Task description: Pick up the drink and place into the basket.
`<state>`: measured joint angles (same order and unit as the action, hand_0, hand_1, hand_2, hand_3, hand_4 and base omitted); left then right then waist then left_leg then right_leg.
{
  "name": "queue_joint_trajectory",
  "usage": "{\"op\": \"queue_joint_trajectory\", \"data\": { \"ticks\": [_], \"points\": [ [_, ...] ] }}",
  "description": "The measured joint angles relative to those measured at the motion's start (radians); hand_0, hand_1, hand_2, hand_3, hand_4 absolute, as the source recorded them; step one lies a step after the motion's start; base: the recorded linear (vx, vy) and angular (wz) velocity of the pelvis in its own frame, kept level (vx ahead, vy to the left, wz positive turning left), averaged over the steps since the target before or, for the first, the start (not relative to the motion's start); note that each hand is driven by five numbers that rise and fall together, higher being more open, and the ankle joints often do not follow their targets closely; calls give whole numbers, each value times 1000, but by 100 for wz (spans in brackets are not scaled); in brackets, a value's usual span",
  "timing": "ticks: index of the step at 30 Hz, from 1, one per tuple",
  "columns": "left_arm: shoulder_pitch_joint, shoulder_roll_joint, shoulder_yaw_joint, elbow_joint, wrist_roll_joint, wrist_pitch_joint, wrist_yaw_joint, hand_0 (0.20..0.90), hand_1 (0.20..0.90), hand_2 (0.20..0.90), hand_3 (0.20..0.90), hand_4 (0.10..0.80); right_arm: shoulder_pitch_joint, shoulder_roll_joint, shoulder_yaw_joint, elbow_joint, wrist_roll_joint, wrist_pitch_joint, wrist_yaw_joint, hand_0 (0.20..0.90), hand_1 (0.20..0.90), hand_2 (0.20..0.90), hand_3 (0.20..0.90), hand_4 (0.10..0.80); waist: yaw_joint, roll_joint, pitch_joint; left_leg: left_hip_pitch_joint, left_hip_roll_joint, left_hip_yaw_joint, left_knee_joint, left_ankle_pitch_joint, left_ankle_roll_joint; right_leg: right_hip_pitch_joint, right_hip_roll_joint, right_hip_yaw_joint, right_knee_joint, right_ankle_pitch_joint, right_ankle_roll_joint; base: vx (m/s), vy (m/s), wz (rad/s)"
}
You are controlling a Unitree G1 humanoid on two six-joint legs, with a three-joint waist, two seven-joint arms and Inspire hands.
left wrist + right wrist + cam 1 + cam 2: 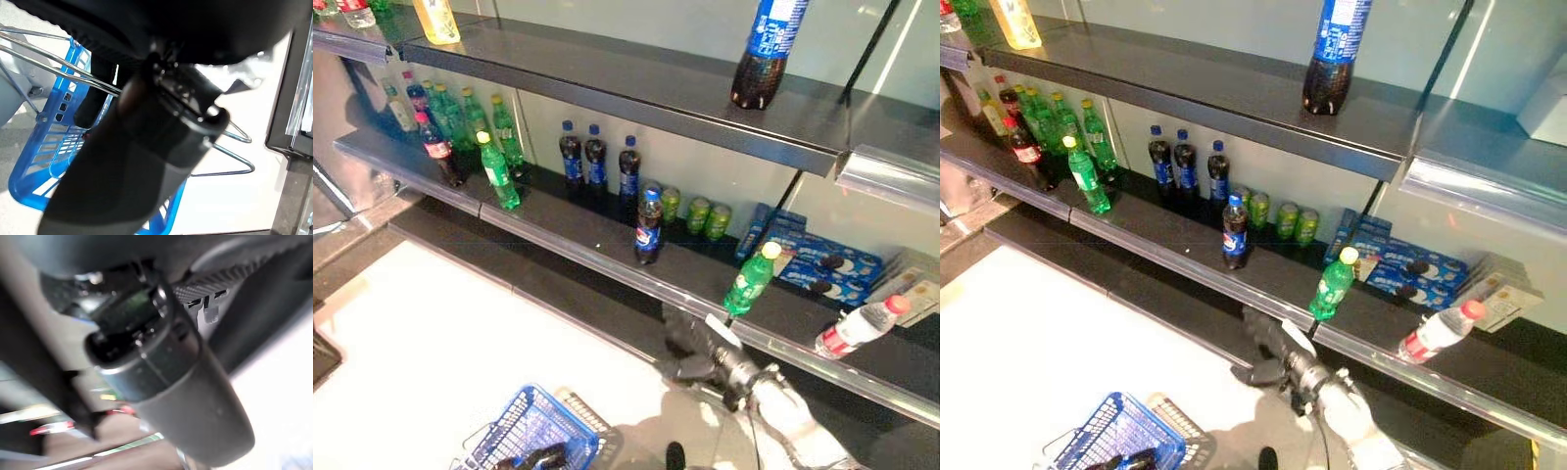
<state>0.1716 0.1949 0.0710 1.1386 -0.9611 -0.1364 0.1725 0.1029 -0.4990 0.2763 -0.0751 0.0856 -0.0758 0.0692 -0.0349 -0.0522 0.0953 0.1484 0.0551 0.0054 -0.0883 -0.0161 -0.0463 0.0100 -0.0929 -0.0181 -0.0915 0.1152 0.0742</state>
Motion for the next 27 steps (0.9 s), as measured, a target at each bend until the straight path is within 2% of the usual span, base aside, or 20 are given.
{"op": "queue_joint_trajectory", "data": {
  "ticks": [3,8,18,27],
  "points": [
    [13,-12,28,-21,39,2,10,300,300,300,200,100,-6,-9,-126,-114,-17,-69,-83,900,900,900,900,800,-28,-3,-3,3,-3,12,-1,-1,2,-2,-3,6,1,1,2,8,94,-9],
    [16,-24,28,-22,52,1,10,300,300,300,200,100,-11,-9,-180,-174,-17,-175,-204,900,900,900,900,800,-50,5,-5,5,-6,33,3,-2,3,-12,-4,27,2,10,5,1,43,-15],
    [1,-41,41,-21,54,-2,-3,300,300,300,200,100,-11,-9,-180,-174,-18,-179,-386,900,900,900,900,800,-50,32,-9,5,-5,38,3,-4,3,-12,-4,28,1,9,7,-1,6,0],
    [0,-42,40,-20,54,-2,-8,300,300,300,200,100,-10,-5,-164,-125,-16,-133,-395,900,900,900,900,800,-49,33,-10,5,-6,39,3,-4,3,-12,-3,28,3,9,7,0,0,0]
  ]
}}
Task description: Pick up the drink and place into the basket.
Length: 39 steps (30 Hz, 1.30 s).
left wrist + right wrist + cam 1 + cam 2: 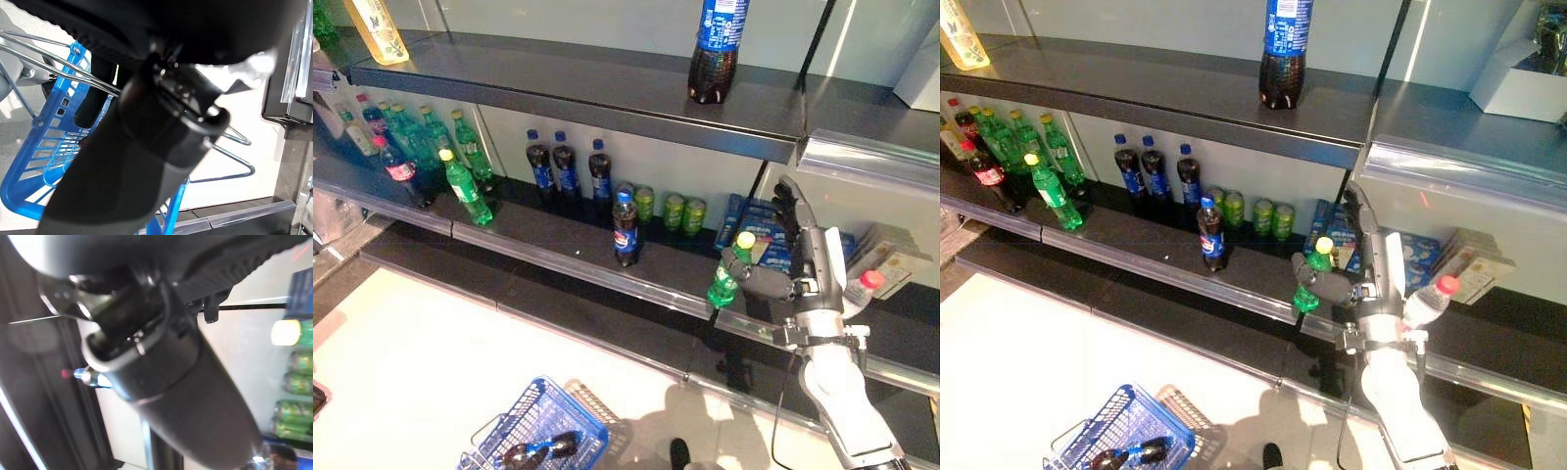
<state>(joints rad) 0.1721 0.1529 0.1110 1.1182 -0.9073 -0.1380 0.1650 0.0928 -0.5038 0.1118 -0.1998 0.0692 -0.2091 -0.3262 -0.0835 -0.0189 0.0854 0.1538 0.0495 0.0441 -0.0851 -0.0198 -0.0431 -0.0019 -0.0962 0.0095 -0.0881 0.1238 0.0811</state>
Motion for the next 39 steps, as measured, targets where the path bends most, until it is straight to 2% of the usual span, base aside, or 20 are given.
{"op": "queue_joint_trajectory", "data": {
  "ticks": [8,13,17,25,33,39],
  "points": [
    [-11,-3,-22,-1,-4,0,2,300,300,300,200,100,11,30,55,80,1,29,-11,900,900,900,900,800,3,9,27,-1,-1,0,1,0,0,-2,0,-2,2,-4,4,0,0,0],
    [-29,3,-56,-35,-22,-1,21,300,300,300,200,100,7,85,56,157,12,60,-163,900,900,900,900,800,3,8,85,-45,-5,-1,54,-17,-2,-41,-3,-2,46,-13,-2,-7,1,0],
    [-62,-8,-94,-51,-25,-2,44,300,300,300,200,100,-10,130,56,195,13,69,-263,900,900,900,900,800,10,25,125,-69,-7,-2,95,-32,-2,-55,-5,-2,66,-17,-3,21,5,0],
    [-61,-20,-109,-83,-26,-22,60,300,300,300,200,100,-30,142,56,194,11,68,-394,900,900,900,900,800,28,45,166,-70,-9,-10,114,-37,-2,-55,-7,-3,89,-28,-8,36,8,1],
    [-61,-20,-115,-86,-26,-22,59,300,300,300,200,100,-36,145,57,194,14,69,-394,900,900,900,900,800,27,47,168,-68,-9,-10,125,-45,-1,-57,-8,-3,107,-42,-7,79,-1,1],
    [-60,-24,-159,-116,-29,-23,59,300,300,300,200,100,-61,151,91,194,70,69,-405,900,900,900,900,800,32,66,194,-87,-11,-18,195,-80,0,-69,-10,-3,170,-75,-7,14,-3,1]
  ]
}}
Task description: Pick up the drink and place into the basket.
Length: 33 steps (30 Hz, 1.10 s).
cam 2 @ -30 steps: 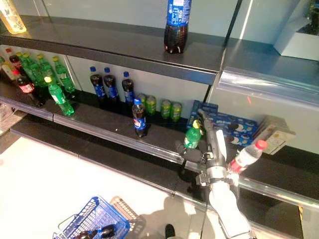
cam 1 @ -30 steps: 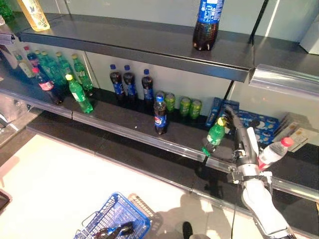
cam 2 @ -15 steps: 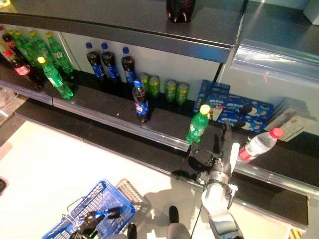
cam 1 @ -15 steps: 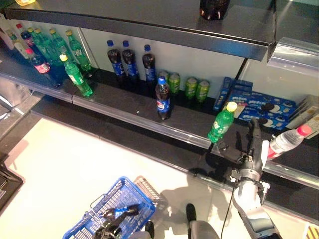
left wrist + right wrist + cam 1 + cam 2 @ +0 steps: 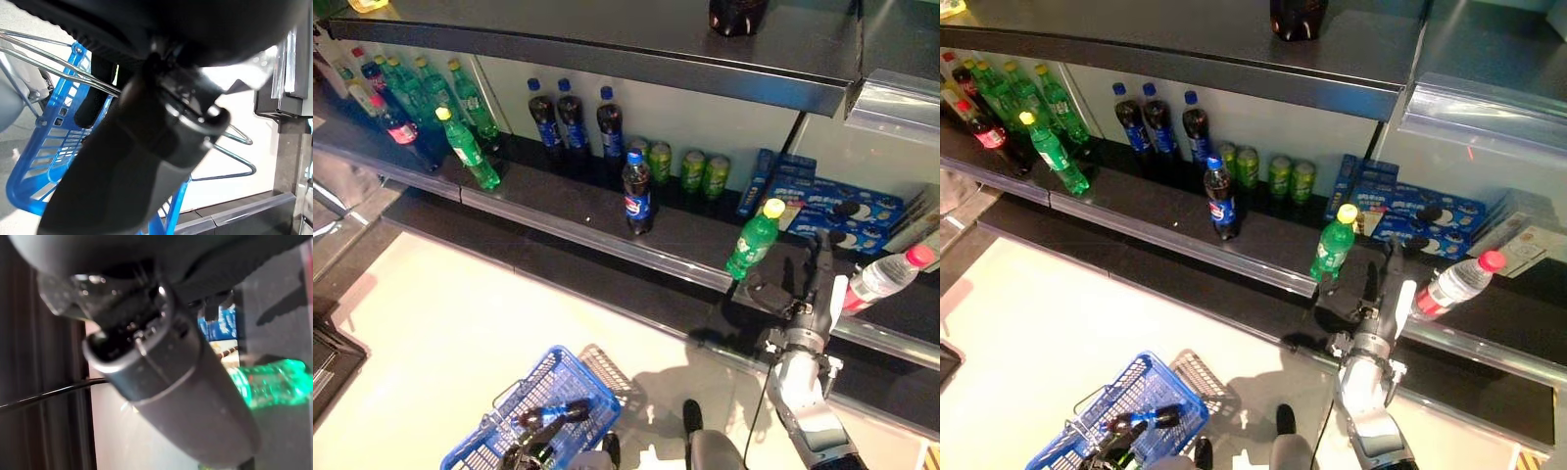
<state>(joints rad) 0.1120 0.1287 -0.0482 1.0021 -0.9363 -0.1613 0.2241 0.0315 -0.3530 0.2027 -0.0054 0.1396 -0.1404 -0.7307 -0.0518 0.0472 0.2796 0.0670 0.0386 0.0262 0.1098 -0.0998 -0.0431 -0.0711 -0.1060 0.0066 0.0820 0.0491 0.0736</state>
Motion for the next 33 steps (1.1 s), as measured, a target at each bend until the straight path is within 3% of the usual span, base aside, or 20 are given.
{"op": "queue_joint_trajectory", "data": {
  "ticks": [6,10,15,19,33],
  "points": [
    [-57,5,-46,-13,-29,-21,-11,300,300,300,200,100,-166,31,15,58,20,0,-60,900,900,900,900,800,8,18,59,-100,-17,-8,94,-13,1,-94,-14,3,81,-8,-1,-97,23,4],
    [-133,12,-67,-36,-65,-35,-21,300,300,300,200,100,-308,44,13,92,20,0,-120,900,900,900,900,800,23,36,150,-220,-30,-12,193,-19,2,-196,-29,2,142,-1,0,-153,1,5],
    [-161,15,-91,-44,-105,-61,-29,300,300,300,200,100,-351,61,15,102,19,0,-166,900,900,900,900,800,22,51,185,-289,-27,-8,213,-21,10,-252,-33,-3,139,10,3,-132,-26,-4],
    [-221,13,-101,-47,-114,-69,-43,300,300,300,200,100,-430,65,7,126,20,6,-221,900,900,900,900,800,24,64,239,-341,-28,-8,233,-12,-5,-299,-31,-2,140,37,-3,-98,-23,-1],
    [-260,26,-133,-43,-130,-71,-56,300,300,300,200,100,-561,61,-27,146,20,37,-275,900,900,900,900,800,55,75,254,-369,-29,-9,236,-12,-4,-324,-31,-2,136,43,-10,-14,-2,0]
  ]
}}
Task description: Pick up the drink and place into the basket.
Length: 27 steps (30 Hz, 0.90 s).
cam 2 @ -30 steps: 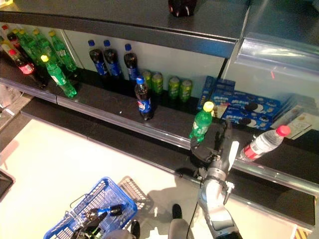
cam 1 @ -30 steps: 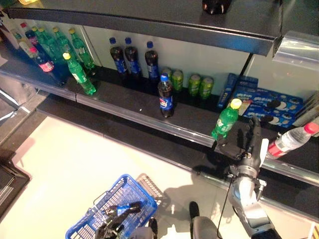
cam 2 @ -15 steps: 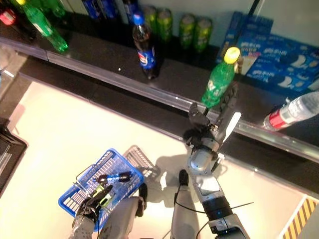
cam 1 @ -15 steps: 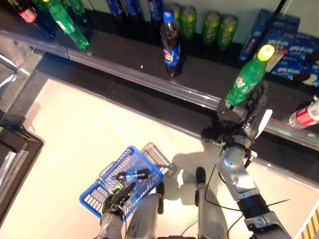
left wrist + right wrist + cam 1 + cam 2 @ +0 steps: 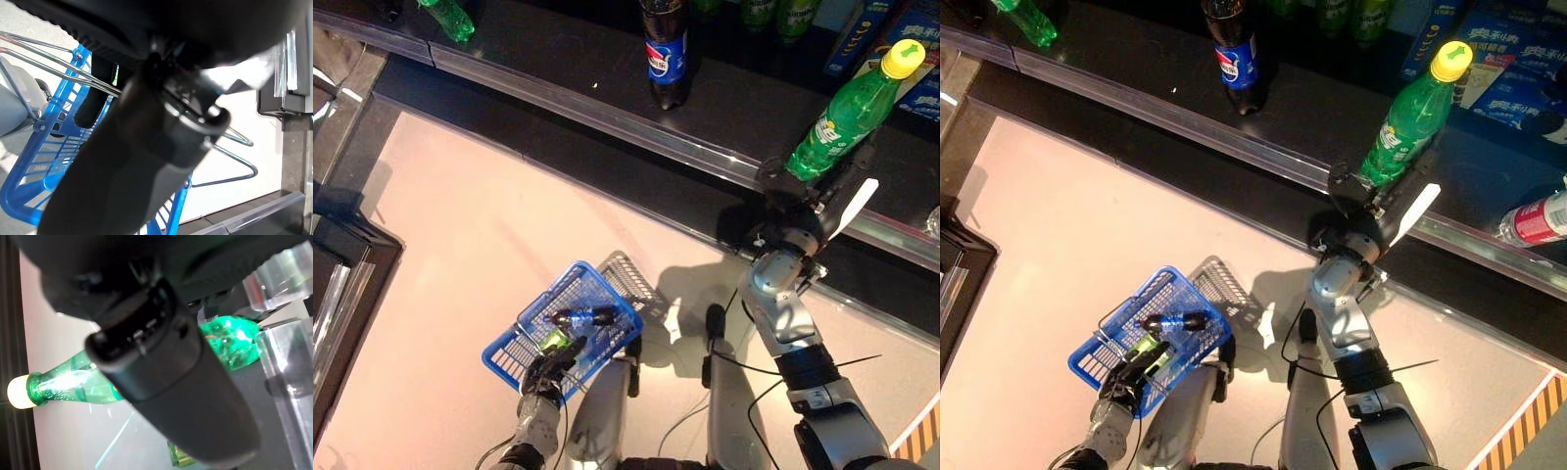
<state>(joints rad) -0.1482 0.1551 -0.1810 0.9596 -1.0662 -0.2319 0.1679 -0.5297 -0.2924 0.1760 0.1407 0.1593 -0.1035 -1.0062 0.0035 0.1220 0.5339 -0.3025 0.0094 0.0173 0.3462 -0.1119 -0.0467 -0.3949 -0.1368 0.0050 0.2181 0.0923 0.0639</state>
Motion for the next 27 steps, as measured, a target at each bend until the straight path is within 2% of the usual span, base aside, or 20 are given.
{"op": "queue_joint_trajectory", "data": {
  "ticks": [11,23,24,25,26,27],
  "points": [
    [-8,0,0,0,-1,2,-8,300,300,300,200,100,-99,-32,-48,12,2,20,-18,900,900,900,900,800,16,1,1,-13,-1,0,0,0,0,-15,0,0,3,0,0,6,1,0],
    [-12,5,-3,0,-1,14,-29,300,300,300,200,100,-194,-74,-80,164,87,48,-40,900,900,900,900,800,26,5,2,-17,-13,-4,-5,4,6,-19,-11,-1,6,-2,3,6,1,0],
    [-13,5,-4,0,-1,15,-30,300,300,300,200,100,-199,-75,-84,173,90,49,-40,785,785,785,765,665,27,6,3,-17,-14,-4,-7,5,6,-21,-12,-1,6,-2,3,0,0,0],
    [-13,5,-5,-1,-1,15,-31,300,300,300,200,100,-208,-76,-92,179,96,49,-40,432,432,432,354,254,27,8,3,-22,-17,-4,-12,9,7,-28,-15,-1,7,-2,4,-3,15,5],
    [-17,5,-5,-3,-1,17,-34,300,300,300,200,100,-217,-85,-92,187,101,49,-40,300,300,300,200,100,28,12,3,-31,-18,-5,-11,10,8,-36,-16,-1,8,-2,4,-2,14,4],
    [-22,5,-5,-3,-1,22,-34,300,300,300,200,100,-220,-93,-92,188,107,49,-40,300,300,300,200,100,32,14,4,-33,-19,-4,-11,11,8,-40,-16,-1,9,-2,5,0,0,0]
  ]
}}
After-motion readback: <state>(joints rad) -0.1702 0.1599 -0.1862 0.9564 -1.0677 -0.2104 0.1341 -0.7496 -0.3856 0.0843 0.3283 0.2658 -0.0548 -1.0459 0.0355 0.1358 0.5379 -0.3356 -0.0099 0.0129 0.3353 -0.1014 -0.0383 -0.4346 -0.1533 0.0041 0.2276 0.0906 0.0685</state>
